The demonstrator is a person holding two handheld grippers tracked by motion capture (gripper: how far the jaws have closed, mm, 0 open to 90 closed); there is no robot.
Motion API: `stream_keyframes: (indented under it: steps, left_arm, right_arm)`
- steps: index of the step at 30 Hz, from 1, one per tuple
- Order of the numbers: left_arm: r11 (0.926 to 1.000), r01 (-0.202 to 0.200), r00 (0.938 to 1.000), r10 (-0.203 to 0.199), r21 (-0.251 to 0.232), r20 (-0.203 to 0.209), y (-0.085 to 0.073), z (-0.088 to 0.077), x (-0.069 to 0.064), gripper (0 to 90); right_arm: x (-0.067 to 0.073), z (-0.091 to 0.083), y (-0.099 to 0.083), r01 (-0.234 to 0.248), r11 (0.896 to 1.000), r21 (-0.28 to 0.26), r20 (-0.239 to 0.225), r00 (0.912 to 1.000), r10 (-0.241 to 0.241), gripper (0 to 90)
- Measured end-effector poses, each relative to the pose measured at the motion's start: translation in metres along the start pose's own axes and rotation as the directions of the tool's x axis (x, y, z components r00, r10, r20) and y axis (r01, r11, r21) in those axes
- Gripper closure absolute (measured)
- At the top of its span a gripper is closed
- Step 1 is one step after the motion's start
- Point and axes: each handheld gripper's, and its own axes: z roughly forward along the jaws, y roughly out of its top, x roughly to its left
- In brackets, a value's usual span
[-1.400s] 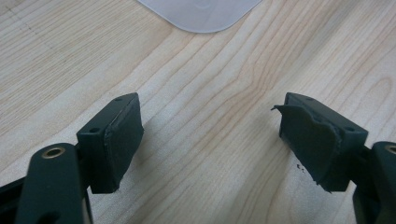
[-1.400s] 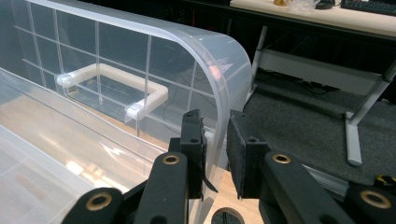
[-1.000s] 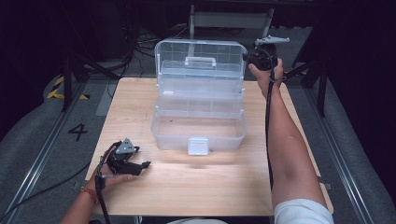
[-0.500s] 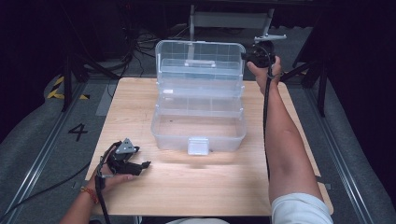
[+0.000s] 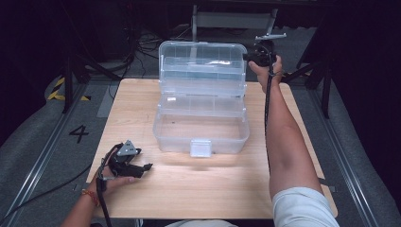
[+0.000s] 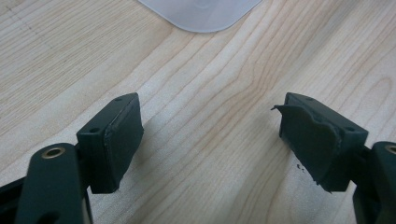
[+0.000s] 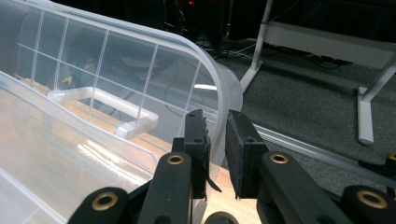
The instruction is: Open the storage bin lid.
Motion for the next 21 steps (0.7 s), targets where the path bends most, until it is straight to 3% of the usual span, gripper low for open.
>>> stream_keyframes:
  steps: [10, 18, 21]
  left_arm:
    - [1.0, 0.004, 1.0, -0.004, 0.0, -0.003, 0.0, 0.0, 0.0, 21.4]
    - [1.0, -0.003, 1.0, 0.003, 0.004, -0.005, 0.0, -0.001, 0.0, 21.3]
    - [1.0, -0.003, 1.0, 0.003, 0.004, -0.005, 0.0, -0.001, 0.0, 21.3]
  right_arm:
    - [0.0, 0.008, -0.001, -0.004, 1.0, 0.017, 0.023, 0.9997, 0.003, 78.7]
    - [-0.005, 0.013, -0.003, -0.02, 1.0, 0.015, 0.006, 0.9998, 0.02, 78.4]
    - [-0.003, 0.015, -0.004, -0.008, 1.0, 0.025, 0.035, 0.9994, 0.007, 77.7]
